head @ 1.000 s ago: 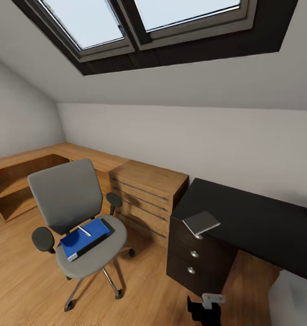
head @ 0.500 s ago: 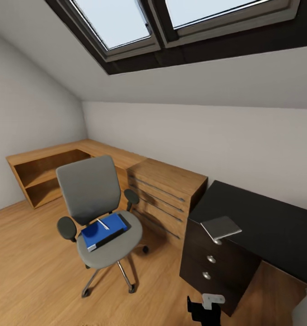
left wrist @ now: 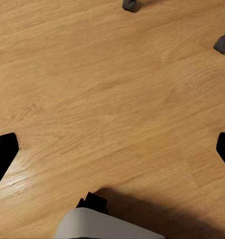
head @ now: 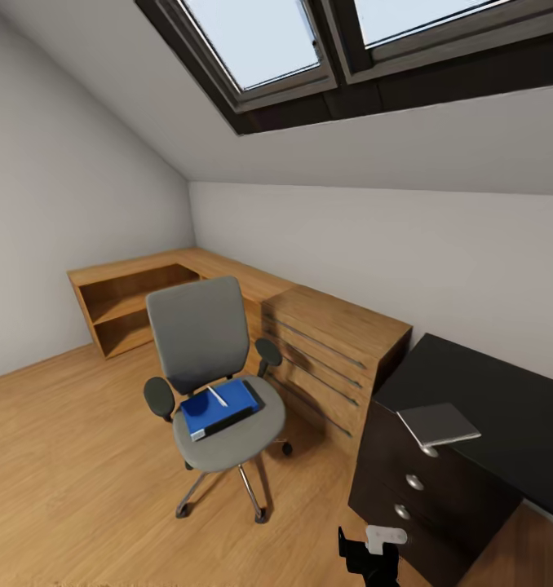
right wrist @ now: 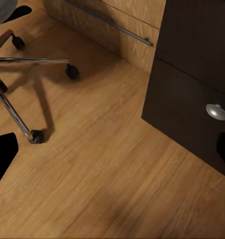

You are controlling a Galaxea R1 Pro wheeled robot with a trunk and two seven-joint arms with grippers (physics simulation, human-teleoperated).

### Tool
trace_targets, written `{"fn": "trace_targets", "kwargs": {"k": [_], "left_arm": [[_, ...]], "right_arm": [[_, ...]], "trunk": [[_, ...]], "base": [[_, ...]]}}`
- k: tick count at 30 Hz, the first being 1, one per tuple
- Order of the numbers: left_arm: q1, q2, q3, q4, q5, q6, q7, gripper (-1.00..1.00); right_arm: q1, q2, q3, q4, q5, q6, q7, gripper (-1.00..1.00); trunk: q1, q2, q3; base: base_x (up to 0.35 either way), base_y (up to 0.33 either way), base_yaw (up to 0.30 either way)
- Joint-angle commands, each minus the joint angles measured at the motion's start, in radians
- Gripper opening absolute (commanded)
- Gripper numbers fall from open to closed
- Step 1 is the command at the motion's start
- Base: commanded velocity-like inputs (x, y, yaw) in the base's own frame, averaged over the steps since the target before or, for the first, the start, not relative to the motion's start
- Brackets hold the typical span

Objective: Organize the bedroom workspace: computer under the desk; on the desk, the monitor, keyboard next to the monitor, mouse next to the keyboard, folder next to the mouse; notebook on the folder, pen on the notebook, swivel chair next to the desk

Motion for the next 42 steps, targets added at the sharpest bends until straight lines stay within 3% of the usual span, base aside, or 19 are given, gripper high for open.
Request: {"fn": "trace_targets", "kwargs": {"k": [1, 42], "left_arm": [[0.001, -0.001, -0.001, -0.002, 0.006, -0.004, 0.002, 1.0], [0.001, -0.003, -0.004, -0.002, 0.0, -0.017, 0.002, 1.0]], "right_arm": [[-0.001, 0.0, -0.007, 0.002, 0.006, -0.004, -0.002, 1.0], [-0.001, 0.0, -0.007, 0.002, 0.007, -0.007, 0.0, 1.0]], "trunk": [[0.0, -0.001, -0.001], [0.0, -0.001, -0.001]], "base": [[0.0, 0.0, 0.276], [0.0, 0.0, 0.269]]}}
